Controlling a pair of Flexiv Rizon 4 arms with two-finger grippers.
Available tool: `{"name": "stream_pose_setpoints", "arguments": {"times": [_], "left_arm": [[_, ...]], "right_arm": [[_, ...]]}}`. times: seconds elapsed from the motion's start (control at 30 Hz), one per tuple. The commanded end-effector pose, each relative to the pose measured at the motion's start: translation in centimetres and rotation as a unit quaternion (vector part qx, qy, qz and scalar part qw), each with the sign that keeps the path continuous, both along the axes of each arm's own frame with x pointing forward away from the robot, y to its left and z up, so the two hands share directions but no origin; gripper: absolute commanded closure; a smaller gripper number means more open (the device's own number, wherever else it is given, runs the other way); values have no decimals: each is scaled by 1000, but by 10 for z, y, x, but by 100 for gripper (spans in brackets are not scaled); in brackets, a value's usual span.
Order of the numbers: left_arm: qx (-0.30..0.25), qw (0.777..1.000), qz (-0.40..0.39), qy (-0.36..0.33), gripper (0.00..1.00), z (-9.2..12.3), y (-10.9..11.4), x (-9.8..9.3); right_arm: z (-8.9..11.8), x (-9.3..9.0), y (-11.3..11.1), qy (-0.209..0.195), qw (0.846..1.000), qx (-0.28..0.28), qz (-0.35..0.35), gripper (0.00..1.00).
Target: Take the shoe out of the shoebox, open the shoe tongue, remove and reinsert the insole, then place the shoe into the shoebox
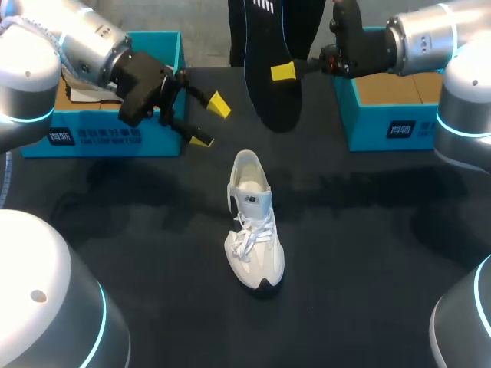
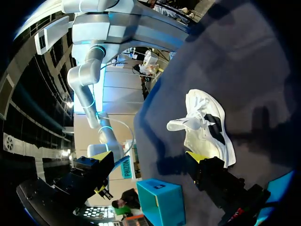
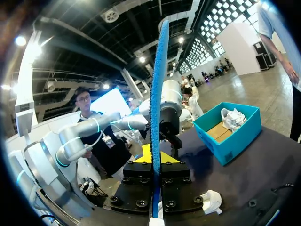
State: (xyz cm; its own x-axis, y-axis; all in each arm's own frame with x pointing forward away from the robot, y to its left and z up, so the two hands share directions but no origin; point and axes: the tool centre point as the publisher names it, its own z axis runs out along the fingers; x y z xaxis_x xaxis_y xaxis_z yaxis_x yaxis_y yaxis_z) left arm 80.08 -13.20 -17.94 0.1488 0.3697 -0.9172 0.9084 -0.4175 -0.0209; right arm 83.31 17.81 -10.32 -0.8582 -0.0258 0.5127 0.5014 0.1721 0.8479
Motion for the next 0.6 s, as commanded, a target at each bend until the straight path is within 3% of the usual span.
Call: {"name": "stream_pose_setpoints", "arguments": {"times": [0.03,0.6], "left_arm": [[-6,1000,4,-2,0,-10,4,-2],[30,999,18,19,0,-50,35,0]], "right_arm": [[-13,13,5,-1,1000,4,8,100],[-58,35,18,3,1000,20,-1,100]]}}
